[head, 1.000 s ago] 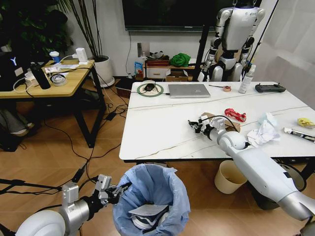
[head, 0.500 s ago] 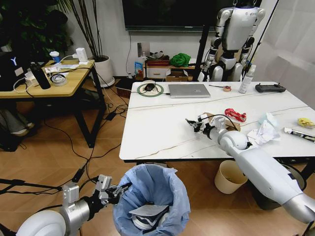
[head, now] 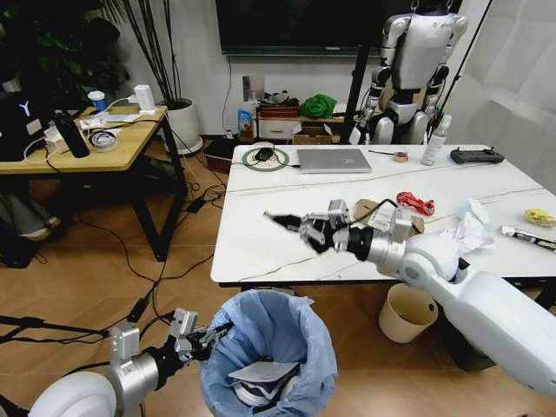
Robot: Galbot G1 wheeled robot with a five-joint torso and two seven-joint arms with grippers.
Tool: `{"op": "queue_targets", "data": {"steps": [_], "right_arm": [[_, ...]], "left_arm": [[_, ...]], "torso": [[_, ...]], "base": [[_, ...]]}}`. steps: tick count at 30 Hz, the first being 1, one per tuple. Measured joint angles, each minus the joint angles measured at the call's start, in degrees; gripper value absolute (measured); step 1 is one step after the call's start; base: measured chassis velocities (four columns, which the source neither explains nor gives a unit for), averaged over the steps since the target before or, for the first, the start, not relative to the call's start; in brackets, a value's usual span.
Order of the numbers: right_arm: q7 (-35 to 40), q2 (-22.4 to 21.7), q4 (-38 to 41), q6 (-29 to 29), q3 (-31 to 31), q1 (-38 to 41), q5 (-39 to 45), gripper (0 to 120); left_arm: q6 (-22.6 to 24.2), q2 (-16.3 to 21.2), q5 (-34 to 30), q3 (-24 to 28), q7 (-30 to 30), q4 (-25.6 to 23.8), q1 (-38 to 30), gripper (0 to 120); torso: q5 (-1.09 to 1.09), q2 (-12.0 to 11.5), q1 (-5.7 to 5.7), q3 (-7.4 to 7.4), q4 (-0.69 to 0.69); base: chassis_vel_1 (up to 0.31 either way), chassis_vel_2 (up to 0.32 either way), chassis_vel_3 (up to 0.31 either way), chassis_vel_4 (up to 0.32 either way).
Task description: Pick up the trash bin and place the trash from the table into it.
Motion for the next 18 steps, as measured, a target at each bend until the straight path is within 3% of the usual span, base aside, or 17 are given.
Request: {"op": "queue_targets", "data": {"steps": [10, 18], "right_arm": [[-10.25, -6.98, 2.96, 2.00, 1.31, -7.91, -4.27, 0], [-11.44, -7.68, 3.59, 3.31, 1.73, -9.93, -6.27, 0]], "left_arm": [[0.07, -0.24, 0.00, -0.19, -0.12, -0.10, -0.29, 0], [0.13, -0.38, -0.06, -0.25, -0.23, -0.12, -0.39, 0]], "torso": [[0.00, 0.00, 0.00, 0.00, -0.02], [0.00, 0.00, 0.00, 0.01, 0.00]], "base": [[0.000, 0.000, 0.000, 0.000], [0.000, 0.000, 0.000, 0.000]]}}
